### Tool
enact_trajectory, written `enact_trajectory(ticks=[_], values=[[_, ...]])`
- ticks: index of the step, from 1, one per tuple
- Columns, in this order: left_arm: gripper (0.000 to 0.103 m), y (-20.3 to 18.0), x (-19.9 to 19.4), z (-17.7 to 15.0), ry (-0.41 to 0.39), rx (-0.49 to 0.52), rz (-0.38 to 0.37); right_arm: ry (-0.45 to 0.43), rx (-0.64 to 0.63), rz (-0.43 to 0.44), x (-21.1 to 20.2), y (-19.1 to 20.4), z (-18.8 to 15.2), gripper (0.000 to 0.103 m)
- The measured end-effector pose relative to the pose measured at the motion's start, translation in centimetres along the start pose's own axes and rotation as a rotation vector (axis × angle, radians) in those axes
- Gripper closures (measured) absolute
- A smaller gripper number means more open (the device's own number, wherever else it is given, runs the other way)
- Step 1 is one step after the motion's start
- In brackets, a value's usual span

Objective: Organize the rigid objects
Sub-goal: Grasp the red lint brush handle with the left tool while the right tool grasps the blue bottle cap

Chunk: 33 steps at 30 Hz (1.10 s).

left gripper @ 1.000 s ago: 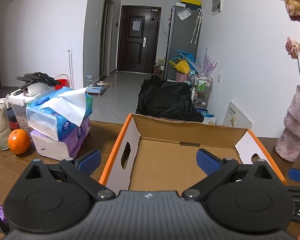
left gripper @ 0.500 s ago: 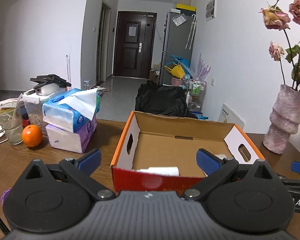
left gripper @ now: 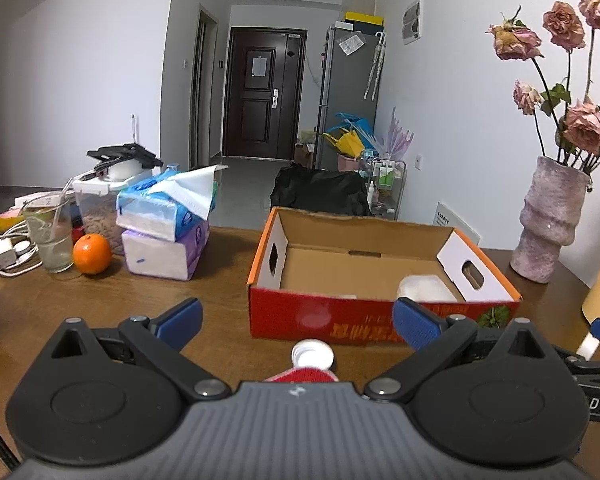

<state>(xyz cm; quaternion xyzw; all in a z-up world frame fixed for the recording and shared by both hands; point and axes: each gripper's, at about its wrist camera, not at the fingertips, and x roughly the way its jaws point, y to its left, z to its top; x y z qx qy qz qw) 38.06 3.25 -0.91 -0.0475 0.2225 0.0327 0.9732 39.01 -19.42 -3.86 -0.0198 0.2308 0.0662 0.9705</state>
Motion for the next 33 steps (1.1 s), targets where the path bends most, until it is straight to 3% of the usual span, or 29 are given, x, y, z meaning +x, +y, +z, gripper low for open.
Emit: enact_trajectory(ticks=[18,33], values=[[0.000,3.3,-5.6,-3.9,-0.001,-0.021,0.000,0.000,0.026,-0.037,-5.9,-0.4,-5.0,0.000],[0.000,5.8,-4.5,-5.9,0.078,-0.011,0.020,0.064,0.042,-0.070,-5.2,-1.6,-7.8,0.000]])
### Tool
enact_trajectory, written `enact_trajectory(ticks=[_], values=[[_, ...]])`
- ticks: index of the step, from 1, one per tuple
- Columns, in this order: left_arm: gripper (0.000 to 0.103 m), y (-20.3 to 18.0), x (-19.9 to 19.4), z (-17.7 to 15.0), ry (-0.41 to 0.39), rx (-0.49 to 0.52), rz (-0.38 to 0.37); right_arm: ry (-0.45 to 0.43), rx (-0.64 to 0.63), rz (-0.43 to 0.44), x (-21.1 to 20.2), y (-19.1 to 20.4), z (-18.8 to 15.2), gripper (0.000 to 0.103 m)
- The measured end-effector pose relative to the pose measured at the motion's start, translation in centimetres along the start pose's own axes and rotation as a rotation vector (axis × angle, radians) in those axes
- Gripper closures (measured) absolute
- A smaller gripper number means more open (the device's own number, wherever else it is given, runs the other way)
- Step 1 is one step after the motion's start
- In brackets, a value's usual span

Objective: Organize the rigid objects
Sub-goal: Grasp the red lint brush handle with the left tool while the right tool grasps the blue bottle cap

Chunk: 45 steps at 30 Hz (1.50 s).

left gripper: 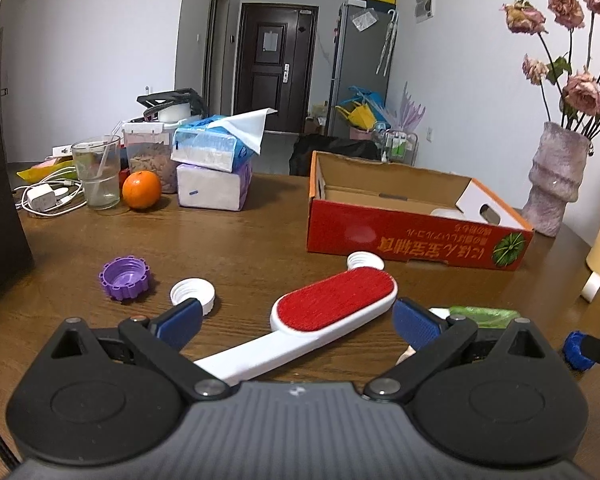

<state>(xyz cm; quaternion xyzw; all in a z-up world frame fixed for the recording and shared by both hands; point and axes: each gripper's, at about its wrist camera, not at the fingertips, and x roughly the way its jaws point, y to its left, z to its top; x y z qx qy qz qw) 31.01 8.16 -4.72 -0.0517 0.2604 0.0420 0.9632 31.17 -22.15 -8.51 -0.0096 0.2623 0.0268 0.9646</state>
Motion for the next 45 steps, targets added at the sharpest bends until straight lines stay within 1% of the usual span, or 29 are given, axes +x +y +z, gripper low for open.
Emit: enact_trajectory(ticks=[5,8,11,12,14,15,16,18,22,25,27,31,35,42,45], values=[[0.000,0.7,0.5,-0.2,0.012,0.000,0.010,0.032,0.003,-0.047,1.0,-0.5,-0.3,0.000],[0.000,1.1,0.9,-0.2,0.024,0.002,0.013,0.054,-0.002,-0.054,2.0,-0.9,-0.4,0.001],[0.000,1.4,1.2,-0.3,0.034,0.004,0.014,0.090,0.003,-0.057,3.5,-1.4,-0.6,0.005],[0.000,1.5,1.2,-0.3,0.036,0.005,0.015,0.103,0.007,-0.055,3.9,-1.5,-0.5,0.009],[0.000,1.6,1.4,-0.4,0.040,0.007,0.016,0.134,0.014,-0.041,4.7,-1.8,-0.5,0.020],[0.000,1.7,1.5,-0.4,0.043,0.008,0.016,0.152,0.021,-0.032,5.0,-2.0,-0.6,0.042],[0.000,1.7,1.6,-0.5,0.047,0.010,0.017,0.166,0.029,-0.021,5.2,-2.2,-0.7,0.052],[0.000,1.8,2.0,-0.6,0.059,0.016,0.017,0.167,0.046,-0.005,5.1,-2.3,-0.8,0.052],[0.000,2.0,3.3,-0.9,0.092,0.037,0.015,0.111,0.041,-0.016,4.1,-2.0,-0.8,0.052],[0.000,2.1,4.8,-1.1,0.126,0.051,0.011,0.090,0.042,-0.022,3.6,-1.9,-0.8,0.052],[0.000,2.3,5.8,-1.0,0.143,0.048,-0.006,0.083,0.042,-0.024,3.4,-1.8,-0.8,0.052],[0.000,2.1,6.8,-0.6,0.131,0.058,-0.033,0.073,0.048,-0.028,3.2,-1.8,-0.7,0.052],[0.000,1.6,7.7,-0.4,0.138,0.077,-0.064,0.065,0.064,-0.031,3.2,-2.0,-0.7,0.052],[0.000,0.2,9.4,-0.2,0.144,0.136,-0.082,0.068,0.070,-0.038,3.5,-2.0,-0.7,0.052],[0.000,-0.2,10.2,0.0,0.146,0.143,-0.086,0.069,0.072,-0.043,3.6,-2.1,-0.8,0.052]])
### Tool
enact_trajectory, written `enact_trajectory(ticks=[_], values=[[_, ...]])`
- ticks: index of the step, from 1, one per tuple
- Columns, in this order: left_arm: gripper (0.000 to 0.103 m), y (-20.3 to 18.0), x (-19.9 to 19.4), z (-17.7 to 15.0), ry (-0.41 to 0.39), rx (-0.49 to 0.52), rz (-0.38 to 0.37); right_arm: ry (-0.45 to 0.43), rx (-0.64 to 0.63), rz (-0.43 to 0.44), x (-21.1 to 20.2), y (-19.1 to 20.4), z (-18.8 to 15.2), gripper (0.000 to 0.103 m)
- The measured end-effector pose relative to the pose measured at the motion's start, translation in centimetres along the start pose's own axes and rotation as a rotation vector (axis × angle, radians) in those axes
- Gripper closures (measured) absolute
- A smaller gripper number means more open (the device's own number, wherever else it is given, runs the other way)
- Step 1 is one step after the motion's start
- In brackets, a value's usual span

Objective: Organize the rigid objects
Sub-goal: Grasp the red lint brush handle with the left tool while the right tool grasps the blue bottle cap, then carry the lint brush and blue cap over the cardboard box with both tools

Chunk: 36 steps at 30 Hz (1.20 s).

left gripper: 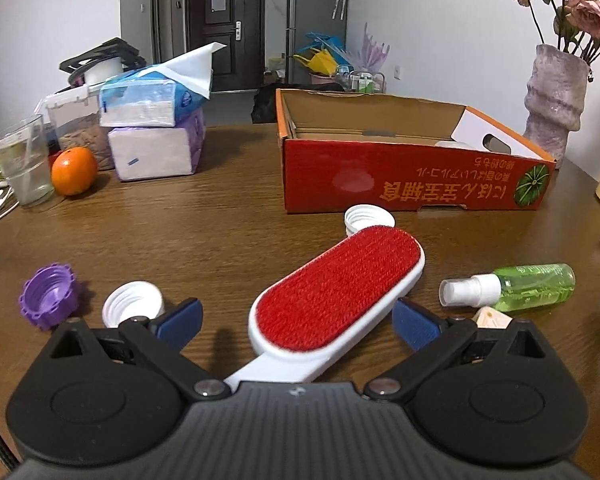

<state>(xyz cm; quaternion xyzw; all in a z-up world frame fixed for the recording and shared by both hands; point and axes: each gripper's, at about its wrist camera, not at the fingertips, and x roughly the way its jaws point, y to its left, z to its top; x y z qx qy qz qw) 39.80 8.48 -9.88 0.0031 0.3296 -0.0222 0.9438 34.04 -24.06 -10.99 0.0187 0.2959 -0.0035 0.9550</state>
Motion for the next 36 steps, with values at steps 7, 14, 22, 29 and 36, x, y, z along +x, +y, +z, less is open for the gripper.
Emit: enact_trajectory(ticks=[7,14,22,29,36], values=[[0.026,-0.3,1.3,0.2,0.045,0.031,-0.062,0.001,0.001,-0.007,0.1,0.1,-0.1,0.052],[0.039,-0.5,0.6,-0.3,0.034,0.027,-0.032,-0.006,0.003,-0.001,-0.1,0.0,0.0,0.052],[0.045,-1.9,-1.5,-1.6,0.020,0.033,-0.017,-0.020,0.010,0.016,-0.6,-0.1,0.0,0.052],[0.045,-2.6,-3.9,-2.5,-0.023,0.020,-0.001,-0.035,0.012,0.035,-1.1,-0.1,0.1,0.052],[0.045,-2.5,-5.6,-2.7,-0.050,-0.023,0.035,-0.046,0.005,0.057,-1.5,0.1,0.1,0.052]])
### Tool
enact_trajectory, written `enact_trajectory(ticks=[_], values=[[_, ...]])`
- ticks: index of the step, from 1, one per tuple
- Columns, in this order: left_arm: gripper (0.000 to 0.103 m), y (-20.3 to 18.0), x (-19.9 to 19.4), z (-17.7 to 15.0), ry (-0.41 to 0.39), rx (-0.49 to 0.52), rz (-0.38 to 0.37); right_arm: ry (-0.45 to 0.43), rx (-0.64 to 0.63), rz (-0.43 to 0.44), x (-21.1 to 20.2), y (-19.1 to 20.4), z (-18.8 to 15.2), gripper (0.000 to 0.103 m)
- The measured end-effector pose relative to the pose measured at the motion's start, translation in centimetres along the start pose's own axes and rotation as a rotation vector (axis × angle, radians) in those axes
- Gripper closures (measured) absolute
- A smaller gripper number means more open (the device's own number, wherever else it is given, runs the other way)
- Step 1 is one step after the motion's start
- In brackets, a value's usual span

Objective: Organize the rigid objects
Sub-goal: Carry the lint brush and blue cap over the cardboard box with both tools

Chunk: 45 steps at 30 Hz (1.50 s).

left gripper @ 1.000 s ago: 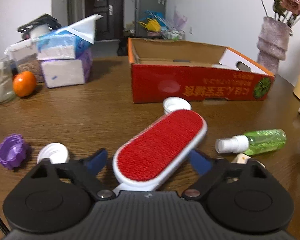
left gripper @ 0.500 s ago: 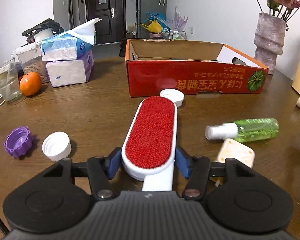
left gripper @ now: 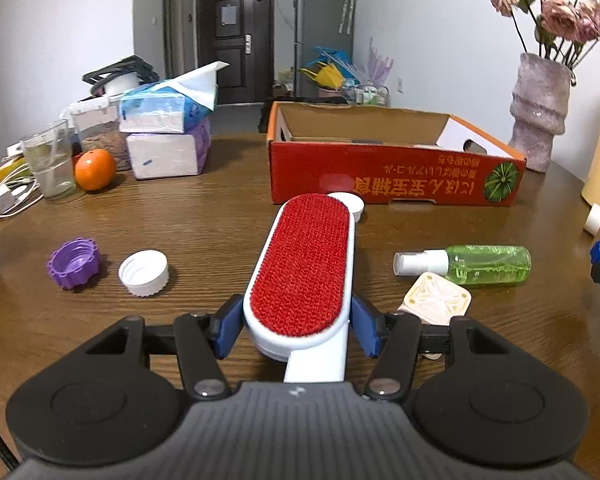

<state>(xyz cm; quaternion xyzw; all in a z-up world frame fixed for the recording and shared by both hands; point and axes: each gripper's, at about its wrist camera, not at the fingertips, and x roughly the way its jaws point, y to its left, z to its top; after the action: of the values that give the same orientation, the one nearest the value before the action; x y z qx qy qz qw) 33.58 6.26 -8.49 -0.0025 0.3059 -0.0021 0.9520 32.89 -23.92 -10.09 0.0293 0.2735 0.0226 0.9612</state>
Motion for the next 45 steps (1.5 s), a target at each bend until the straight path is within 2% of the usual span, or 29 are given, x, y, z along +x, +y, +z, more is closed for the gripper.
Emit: enact_trajectory(ticks=[10,20,36,45], values=[[0.045,-1.7,-2.9,0.0,-0.059,-0.028,0.014,-0.020,-0.019,0.036,-1.0,1.1,0.0,0.052],[0.045,-4.0,-3.9,0.7,-0.076,-0.020,0.001,-0.040,-0.035,0.067,-1.9,2.2,0.9,0.052],[0.045,-6.2,-4.3,3.4,-0.117,-0.031,-0.029,-0.085,-0.082,0.112,-2.5,4.8,3.8,0.052],[0.045,-6.8,-3.1,5.7,-0.129,-0.033,-0.038,-0.120,-0.089,0.115,-1.4,5.8,6.3,0.052]])
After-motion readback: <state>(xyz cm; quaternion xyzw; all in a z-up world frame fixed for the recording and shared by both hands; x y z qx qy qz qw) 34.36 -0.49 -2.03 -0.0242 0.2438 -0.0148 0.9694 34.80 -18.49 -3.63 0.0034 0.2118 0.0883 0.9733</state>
